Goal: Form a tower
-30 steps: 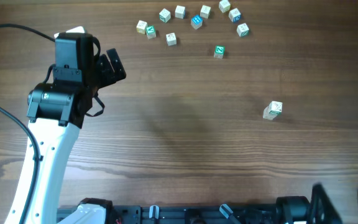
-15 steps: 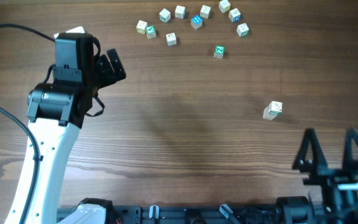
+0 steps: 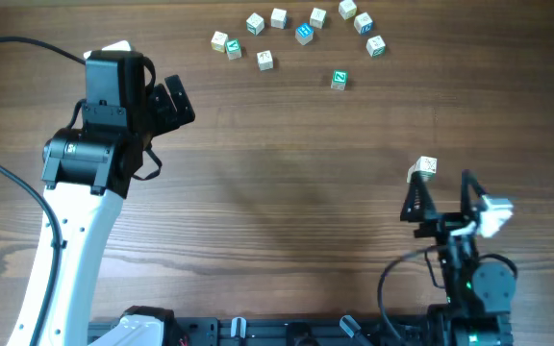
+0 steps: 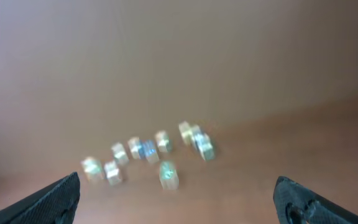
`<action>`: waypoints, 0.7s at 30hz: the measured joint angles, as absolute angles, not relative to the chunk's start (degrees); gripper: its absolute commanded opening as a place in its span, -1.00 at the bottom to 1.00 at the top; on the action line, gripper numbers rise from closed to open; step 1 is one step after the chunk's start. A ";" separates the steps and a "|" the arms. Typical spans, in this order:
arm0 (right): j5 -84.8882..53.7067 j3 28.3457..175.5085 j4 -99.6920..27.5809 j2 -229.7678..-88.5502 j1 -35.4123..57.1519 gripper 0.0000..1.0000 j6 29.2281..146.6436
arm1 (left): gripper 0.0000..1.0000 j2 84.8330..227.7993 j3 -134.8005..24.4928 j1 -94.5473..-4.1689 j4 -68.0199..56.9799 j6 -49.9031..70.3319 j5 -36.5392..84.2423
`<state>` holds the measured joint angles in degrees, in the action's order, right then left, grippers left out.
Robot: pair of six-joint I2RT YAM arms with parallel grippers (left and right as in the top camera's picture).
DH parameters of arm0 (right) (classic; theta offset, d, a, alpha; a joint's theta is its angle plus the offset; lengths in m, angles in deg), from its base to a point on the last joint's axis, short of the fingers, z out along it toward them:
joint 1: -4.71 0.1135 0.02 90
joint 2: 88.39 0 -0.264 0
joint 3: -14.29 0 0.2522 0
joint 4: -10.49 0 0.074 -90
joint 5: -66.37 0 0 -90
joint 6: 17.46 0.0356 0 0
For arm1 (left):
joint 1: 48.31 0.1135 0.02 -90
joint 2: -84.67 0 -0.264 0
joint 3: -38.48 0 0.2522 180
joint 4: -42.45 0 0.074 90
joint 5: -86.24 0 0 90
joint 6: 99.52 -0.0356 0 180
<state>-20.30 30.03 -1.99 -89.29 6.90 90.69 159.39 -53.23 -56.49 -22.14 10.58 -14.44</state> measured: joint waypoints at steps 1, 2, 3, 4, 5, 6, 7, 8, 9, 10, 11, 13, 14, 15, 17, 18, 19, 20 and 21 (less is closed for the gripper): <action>-20.30 28.35 -3.30 -89.29 6.90 0.99 90.73 | 1.00 159.41 -53.23 -56.49 -22.12 10.58 -14.44; -20.26 28.39 -3.50 -89.27 6.92 0.99 90.71 | 1.00 159.39 -53.23 -56.49 -22.14 10.58 -14.44; -20.28 28.39 -3.35 -89.27 6.90 0.99 90.71 | 1.00 159.39 -53.23 -56.49 -22.14 10.58 -14.44; -20.26 28.39 -3.32 -89.27 6.92 0.99 90.71 | 1.00 159.39 -53.23 -56.49 -22.14 10.58 -14.44; -20.28 28.39 -3.32 -89.27 6.90 0.99 90.71 | 1.00 159.39 -53.23 -56.49 -22.12 10.58 -14.44; -20.26 28.39 -3.32 -89.27 6.90 0.99 90.71 | 1.00 159.41 -53.23 -56.49 -22.14 10.58 -14.44; -20.26 28.39 -3.32 -89.27 6.92 0.99 90.71 | 1.00 159.39 -53.23 -56.49 -22.12 10.58 -14.44; -20.28 28.39 -3.32 -89.27 6.90 1.00 90.71 | 1.00 159.41 -53.23 -56.49 -22.14 10.58 -14.44; -20.26 28.39 -3.32 -89.27 6.90 0.99 90.71 | 1.00 159.39 -53.23 -56.49 -22.14 10.58 -14.44; -20.28 28.39 -3.32 -89.27 6.90 0.99 90.71 | 1.00 159.39 -53.23 -56.49 -22.14 10.58 -14.44; -20.26 28.39 -3.32 -89.27 6.92 0.99 90.71 | 1.00 159.41 -53.23 -56.49 -22.12 10.58 -14.44; -20.28 28.39 -3.32 -89.27 6.90 0.99 90.71 | 1.00 159.41 -53.23 -56.49 -22.14 10.58 -14.44; -20.28 28.39 -3.32 -89.27 6.90 0.99 90.71 | 1.00 159.39 -53.23 -56.49 -22.12 10.58 -14.44; -20.28 28.39 -3.32 -89.27 6.90 0.99 90.71 | 1.00 159.39 -53.23 -56.49 -22.12 10.58 -14.44; -20.28 28.39 -3.32 -89.27 6.90 0.99 90.71 | 1.00 159.39 -53.23 -56.49 -22.14 10.58 -14.44; -20.26 28.39 -3.32 -89.27 6.90 1.00 90.71 | 1.00 159.41 -53.23 -56.49 -22.14 10.58 -14.44; -20.26 28.39 -3.32 -89.27 6.92 0.99 90.71 | 1.00 159.41 -53.23 -56.49 -22.14 10.58 -14.44; -20.28 28.39 -3.32 -89.27 6.90 1.00 90.71 | 1.00 159.34 -53.23 -56.60 -22.14 10.58 -14.44; -20.26 28.39 -3.30 -89.27 6.90 0.99 90.71 | 1.00 158.99 -53.06 -56.87 -22.03 10.58 -14.46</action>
